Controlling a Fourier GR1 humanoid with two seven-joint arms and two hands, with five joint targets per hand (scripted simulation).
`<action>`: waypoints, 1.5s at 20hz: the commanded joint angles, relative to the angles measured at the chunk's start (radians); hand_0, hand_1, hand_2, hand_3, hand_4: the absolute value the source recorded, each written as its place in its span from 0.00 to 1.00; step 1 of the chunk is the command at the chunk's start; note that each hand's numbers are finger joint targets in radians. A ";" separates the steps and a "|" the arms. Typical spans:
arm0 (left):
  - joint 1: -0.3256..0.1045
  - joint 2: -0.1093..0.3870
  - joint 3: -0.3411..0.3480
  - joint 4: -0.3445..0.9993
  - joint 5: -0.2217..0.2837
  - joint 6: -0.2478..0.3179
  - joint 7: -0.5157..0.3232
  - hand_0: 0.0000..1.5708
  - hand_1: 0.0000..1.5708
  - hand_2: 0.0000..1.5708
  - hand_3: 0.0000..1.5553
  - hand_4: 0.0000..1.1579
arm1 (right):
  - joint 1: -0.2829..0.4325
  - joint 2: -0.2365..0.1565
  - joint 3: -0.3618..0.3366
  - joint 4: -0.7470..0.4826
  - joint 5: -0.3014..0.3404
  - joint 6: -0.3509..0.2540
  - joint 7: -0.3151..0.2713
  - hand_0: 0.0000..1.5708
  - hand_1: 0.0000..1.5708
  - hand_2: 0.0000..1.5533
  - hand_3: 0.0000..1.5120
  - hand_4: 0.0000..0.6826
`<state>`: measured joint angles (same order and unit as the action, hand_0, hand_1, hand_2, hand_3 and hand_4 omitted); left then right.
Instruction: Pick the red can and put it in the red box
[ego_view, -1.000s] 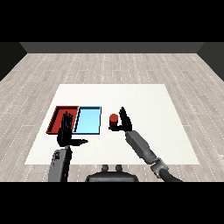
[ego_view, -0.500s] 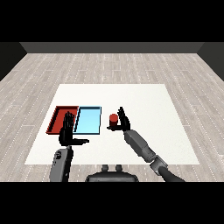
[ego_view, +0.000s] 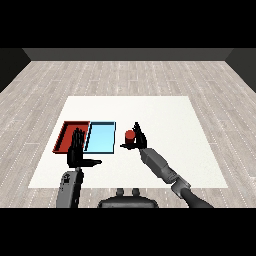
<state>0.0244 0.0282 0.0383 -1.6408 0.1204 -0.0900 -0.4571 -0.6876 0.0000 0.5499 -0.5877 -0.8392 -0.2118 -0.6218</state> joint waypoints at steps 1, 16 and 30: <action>-0.067 0.033 0.057 0.022 0.049 -0.012 0.041 0.00 0.00 0.00 0.00 0.00 | -0.032 0.000 0.014 -0.025 -0.009 -0.039 0.036 0.00 0.00 0.00 0.00 0.00; 0.025 0.051 0.068 0.007 0.071 -0.068 -0.026 0.00 0.00 0.00 0.00 0.00 | -0.097 0.000 0.186 0.057 -0.201 -0.107 0.031 0.00 0.00 0.00 0.00 0.00; -0.071 0.030 0.051 0.063 0.044 -0.030 0.003 0.00 0.00 0.00 0.00 0.00 | -0.152 0.000 0.270 0.102 -0.167 -0.277 0.117 0.97 0.97 0.95 0.94 0.81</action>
<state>-0.0215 0.0517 0.0835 -1.6064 0.1574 -0.1096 -0.4528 -0.8358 -0.0016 0.7725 -0.4640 -0.9932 -0.4500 -0.5520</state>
